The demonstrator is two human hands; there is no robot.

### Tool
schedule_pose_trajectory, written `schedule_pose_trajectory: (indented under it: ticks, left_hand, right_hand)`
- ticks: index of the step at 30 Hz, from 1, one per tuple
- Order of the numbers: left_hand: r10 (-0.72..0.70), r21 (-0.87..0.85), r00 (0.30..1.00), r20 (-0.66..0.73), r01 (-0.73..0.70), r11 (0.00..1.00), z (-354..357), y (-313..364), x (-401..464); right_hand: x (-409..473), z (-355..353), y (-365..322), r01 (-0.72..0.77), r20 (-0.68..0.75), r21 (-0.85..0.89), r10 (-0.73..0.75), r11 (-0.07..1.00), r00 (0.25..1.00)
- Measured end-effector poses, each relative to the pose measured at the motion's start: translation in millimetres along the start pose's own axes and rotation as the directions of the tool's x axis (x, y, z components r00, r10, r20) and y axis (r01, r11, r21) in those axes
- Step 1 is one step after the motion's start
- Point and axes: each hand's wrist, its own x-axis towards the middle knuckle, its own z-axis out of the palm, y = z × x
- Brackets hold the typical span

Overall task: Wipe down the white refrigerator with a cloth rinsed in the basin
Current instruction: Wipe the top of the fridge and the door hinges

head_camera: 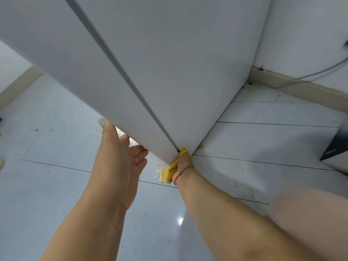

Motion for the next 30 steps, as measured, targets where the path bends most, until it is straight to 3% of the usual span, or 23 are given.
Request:
schedule_pose_trajectory:
  ticks: [3, 6, 10, 14, 17, 19, 23, 27, 30]
  left_hand:
    - [-0.043, 0.036, 0.999, 0.009, 0.043, 0.998, -3, 4, -5]
    - [-0.057, 0.108, 0.998, -0.012, 0.058, 0.992, -10, 7, -9]
    - [-0.023, 0.211, 0.997, -0.079, 0.039, 0.977, -21, 6, -13]
    - [-0.005, 0.08, 1.0, -0.028, 0.007, 0.997, -26, 5, -18]
    - [0.061, -0.049, 0.998, 0.003, -0.06, 0.997, -28, 9, -25]
    - [0.065, -0.103, 0.998, 0.0, -0.065, 0.993, -31, 14, -33]
    - [-0.049, -0.248, 0.991, 0.121, 0.078, 0.965, -36, 22, -50]
    - [-0.085, -0.407, 0.925, 0.371, 0.244, 0.88, -38, 26, -67]
    - [-0.07, -0.334, 0.856, 0.512, 0.273, 0.902, -36, 19, -69]
  right_hand:
    - [-36, 24, 2, 0.109, -0.047, -0.05, -0.111, 0.993, 0.993]
    - [-130, 55, -1, 0.188, 0.037, -0.066, -0.186, 0.98, 0.982]
    - [-202, 73, -1, 0.317, 0.209, -0.232, -0.271, 0.919, 0.939]
    - [-274, 96, -6, 0.439, 0.392, -0.357, -0.294, 0.825, 0.872]
    - [-312, 112, -3, 0.612, 0.529, -0.347, -0.39, 0.711, 0.753]
    - [-335, 114, -12, 0.642, 0.596, -0.283, -0.394, 0.712, 0.699]
    - [-373, 97, -43, 0.497, 0.705, -0.161, -0.253, 0.852, 0.663]
    - [-377, 65, -64, 0.39, 0.62, -0.249, -0.164, 0.887, 0.767]
    - [-379, 48, -70, 0.359, 0.6, -0.298, -0.119, 0.885, 0.791]
